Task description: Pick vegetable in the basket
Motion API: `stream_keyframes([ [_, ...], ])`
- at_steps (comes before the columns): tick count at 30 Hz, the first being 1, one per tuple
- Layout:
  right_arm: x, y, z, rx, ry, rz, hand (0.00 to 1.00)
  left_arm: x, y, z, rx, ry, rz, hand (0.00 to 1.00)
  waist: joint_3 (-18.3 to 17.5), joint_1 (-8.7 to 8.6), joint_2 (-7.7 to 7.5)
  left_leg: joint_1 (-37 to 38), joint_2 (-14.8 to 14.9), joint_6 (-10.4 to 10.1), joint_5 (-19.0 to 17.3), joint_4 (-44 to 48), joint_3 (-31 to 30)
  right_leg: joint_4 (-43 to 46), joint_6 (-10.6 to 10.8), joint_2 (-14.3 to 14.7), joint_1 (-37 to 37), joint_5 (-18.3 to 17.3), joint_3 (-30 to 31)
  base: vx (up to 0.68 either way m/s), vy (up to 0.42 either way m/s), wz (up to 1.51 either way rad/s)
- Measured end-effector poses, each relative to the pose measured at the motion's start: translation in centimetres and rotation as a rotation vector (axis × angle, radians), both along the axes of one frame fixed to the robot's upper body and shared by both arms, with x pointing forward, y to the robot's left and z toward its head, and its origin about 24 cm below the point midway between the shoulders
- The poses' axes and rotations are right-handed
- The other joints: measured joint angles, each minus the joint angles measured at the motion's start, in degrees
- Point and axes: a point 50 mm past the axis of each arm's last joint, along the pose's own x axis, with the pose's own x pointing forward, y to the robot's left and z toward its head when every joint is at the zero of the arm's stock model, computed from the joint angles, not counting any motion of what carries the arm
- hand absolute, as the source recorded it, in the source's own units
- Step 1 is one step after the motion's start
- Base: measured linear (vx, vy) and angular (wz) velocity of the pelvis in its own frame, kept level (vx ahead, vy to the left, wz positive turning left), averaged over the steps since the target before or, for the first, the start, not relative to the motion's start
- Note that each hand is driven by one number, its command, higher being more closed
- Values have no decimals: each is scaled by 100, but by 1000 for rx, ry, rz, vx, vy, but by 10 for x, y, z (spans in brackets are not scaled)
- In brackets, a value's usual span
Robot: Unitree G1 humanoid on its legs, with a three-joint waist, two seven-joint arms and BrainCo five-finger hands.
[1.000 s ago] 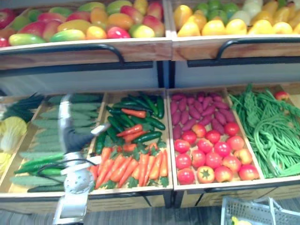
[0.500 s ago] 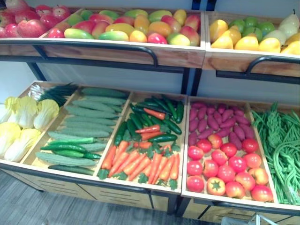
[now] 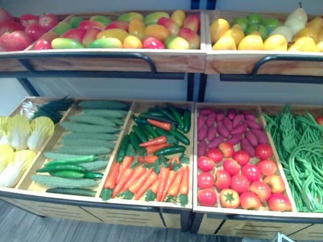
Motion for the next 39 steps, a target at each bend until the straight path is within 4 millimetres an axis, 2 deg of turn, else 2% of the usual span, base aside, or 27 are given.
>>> stream_keyframes([
  [2, 3, 0, 0, -6, -2, 24, 100, 16, -7, -2, -51, -66, -87, 0, 26, -39, 31, 30, 5, -3, -3, 9, 14, 19, 0, 5, -21, 0, 16, 57, 2, -4],
  [7, 10, 1, 0, -10, -7, 60, 100, 39, -23, -4, -134, -156, -275, 0, 95, -47, 47, 82, 12, -8, -16, 28, 116, 37, 0, 13, -50, 2, 126, 25, 2, -12],
  [16, 14, 4, 0, -19, -16, 86, 100, 45, -30, -5, -206, -170, -442, 0, 358, -47, 30, 438, 25, -12, -54, 8, 332, 127, -5, 13, 122, -4, 353, -24, 5, -11],
  [19, 14, 3, 0, -26, -19, 78, 100, 42, -32, -6, -219, -154, -462, 0, 376, -62, 40, 542, 18, 3, -139, 21, 481, 347, -21, -27, 67, -166, 506, -48, 23, -29],
  [20, 14, 3, 0, -28, -26, 63, 100, 43, -32, -6, -223, -152, -489, 0, 398, -89, 21, 631, -14, 3, -208, 30, 603, 665, 45, -96, -91, -362, 654, -42, 46, -36],
  [22, 16, 5, 0, -37, -47, 41, 100, 46, -29, -5, -226, -140, -549, 0, 454, -189, -41, 718, -77, 23, -242, 33, 733, 980, 103, -187, -243, -506, 819, -14, 67, -40],
  [26, 9, 11, 1, -47, -100, -28, 100, 58, -22, -4, -206, -103, -646, 0, 580, -218, -231, 791, -251, 83, -480, 196, 1238, 1083, 356, -330, -558, -344, 1365, 5, 103, -67],
  [28, 11, 16, 1, -45, -127, -41, 100, 63, -17, -3, -194, -100, -667, 0, 609, -248, -368, 733, -354, 179, -460, 216, 1701, 749, 369, -325, -706, -94, 1625, -9, 159, -97],
  [29, 15, 17, 1, -46, -141, -35, 100, 67, -17, -2, -191, -103, -674, 0, 633, -282, -346, 578, -281, 312, -515, 319, 2103, 327, 125, -353, -690, -299, 1307, -32, 143, -141],
  [30, 32, 17, 2, -40, -178, -14, 100, 72, -23, -3, -197, -124, -678, 0, 774, -304, -83, 506, 43, 366, -568, 413, 2542, 1461, -388, -407, -1101, -631, 311, -23, 133, -149],
  [31, 38, 21, 2, -27, -191, -3, 100, 76, -20, -1, -182, -138, -681, 0, 877, -309, -102, 481, 167, 380, -677, 618, 2717, 2198, -521, -451, -1288, -470, -26, 12, 100, -148],
  [32, 42, 28, 0, -7, -204, 13, 100, 84, -9, 4, -141, -156, -685, 0, 1006, -370, -287, 451, 172, 418, -877, 1033, 2914, 2777, -909, -526, -1433, 331, -378, -35, 103, -196],
  [33, 47, 34, 0, -1, -214, 69, 100, 91, -9, 5, -140, -172, -668, 0, 1085, -270, -346, 185, 153, 694, -1225, 1381, 2879, 2026, -1130, -334, -1430, 789, -344, -90, 79, -208],
  [34, 52, 28, 3, -20, -233, 83, 100, 93, -14, 3, -153, -179, -661, 0, 1023, -179, -132, 110, 110, 853, -1099, 947, 2790, 1820, -1042, -165, -1360, 764, -244, -165, 118, -239],
  [35, 59, 20, 6, -53, -241, 97, 100, 91, -21, 0, -195, -174, -644, 0, 1065, -226, -123, 209, 35, 753, -834, 669, 3299, 3201, -776, -419, -1441, -94, -598, -91, 82, -163],
  [36, 58, 20, 5, -48, -234, 102, 100, 87, -18, 0, -192, -150, -641, 0, 1055, -219, -159, 213, -18, 830, -901, 750, 3541, 3672, -552, -554, -1252, -370, -722, -15, 75, -166],
  [37, 57, 24, 3, -39, -223, 95, 100, 84, -17, -1, -189, -139, -634, 0, 1035, -178, -188, 187, -31, 839, -958, 838, 3776, 3747, -476, -565, -946, -437, -878, 24, 3, -155],
  [39, 63, 31, 1, -20, -218, 112, 100, 82, -18, -1, -187, -136, -629, 0, 989, -134, -260, 11, -13, 902, -1001, 1002, 4257, 3224, -290, -481, -427, -320, -1113, -16, -50, -157],
])
